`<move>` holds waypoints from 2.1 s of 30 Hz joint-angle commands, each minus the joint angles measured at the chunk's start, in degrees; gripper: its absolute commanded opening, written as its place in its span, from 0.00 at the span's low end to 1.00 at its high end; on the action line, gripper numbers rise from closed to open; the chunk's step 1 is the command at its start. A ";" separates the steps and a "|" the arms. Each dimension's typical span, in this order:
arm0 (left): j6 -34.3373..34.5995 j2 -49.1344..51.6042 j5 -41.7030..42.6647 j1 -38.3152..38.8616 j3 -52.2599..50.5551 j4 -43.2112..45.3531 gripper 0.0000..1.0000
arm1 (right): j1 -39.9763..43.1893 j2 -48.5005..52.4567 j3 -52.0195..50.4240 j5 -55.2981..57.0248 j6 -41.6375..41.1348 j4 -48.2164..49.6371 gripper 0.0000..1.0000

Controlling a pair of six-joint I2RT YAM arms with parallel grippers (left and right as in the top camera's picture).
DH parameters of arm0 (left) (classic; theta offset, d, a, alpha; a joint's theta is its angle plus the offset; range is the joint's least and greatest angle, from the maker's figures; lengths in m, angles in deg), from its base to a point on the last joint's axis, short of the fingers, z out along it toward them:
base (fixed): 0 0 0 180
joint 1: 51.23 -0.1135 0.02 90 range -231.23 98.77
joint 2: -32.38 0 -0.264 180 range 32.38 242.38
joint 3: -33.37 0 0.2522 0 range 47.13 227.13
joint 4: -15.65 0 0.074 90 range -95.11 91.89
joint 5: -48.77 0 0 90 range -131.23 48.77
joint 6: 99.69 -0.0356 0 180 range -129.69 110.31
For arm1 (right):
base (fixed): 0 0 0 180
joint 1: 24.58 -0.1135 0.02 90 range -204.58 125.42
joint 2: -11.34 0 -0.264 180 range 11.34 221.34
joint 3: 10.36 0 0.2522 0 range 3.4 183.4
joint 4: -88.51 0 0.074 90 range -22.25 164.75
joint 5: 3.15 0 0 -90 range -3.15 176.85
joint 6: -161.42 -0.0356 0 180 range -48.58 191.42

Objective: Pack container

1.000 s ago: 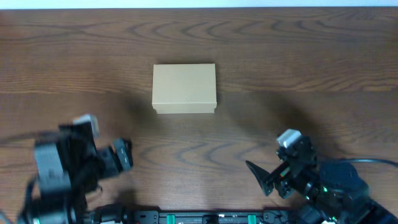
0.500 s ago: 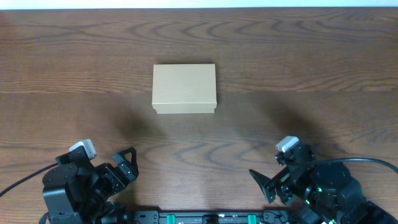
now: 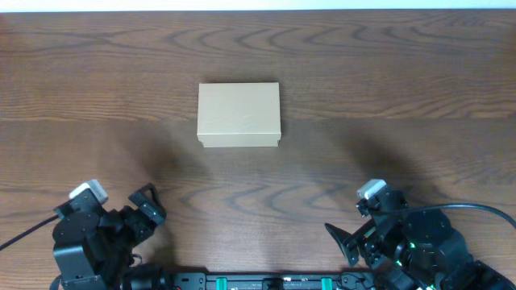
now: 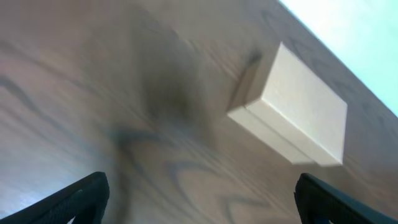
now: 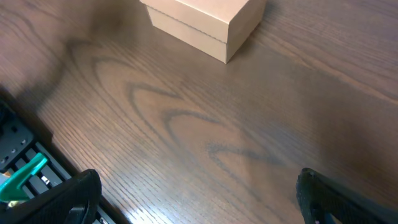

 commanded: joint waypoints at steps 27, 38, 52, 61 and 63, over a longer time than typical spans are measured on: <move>-23.02 -20.20 -4.79 6.03 -32.46 20.22 0.95 | 0.37 -0.24 -0.35 0.11 -0.90 -0.22 0.99; -27.06 -22.67 -7.43 6.08 -37.03 20.96 0.95 | 0.37 -0.24 -0.35 0.11 -0.90 -0.22 0.99; -31.65 -22.64 -7.41 7.23 -39.69 22.95 0.95 | 0.37 -0.24 -0.35 0.11 -0.90 -0.22 0.99; -31.65 -22.64 -7.43 7.23 -39.69 22.95 0.95 | 0.37 -0.24 -0.35 0.11 -0.90 -0.22 0.99; -31.65 -22.64 -7.41 7.23 -39.69 22.95 0.95 | 0.37 -0.24 -0.35 0.11 -0.90 -0.22 0.99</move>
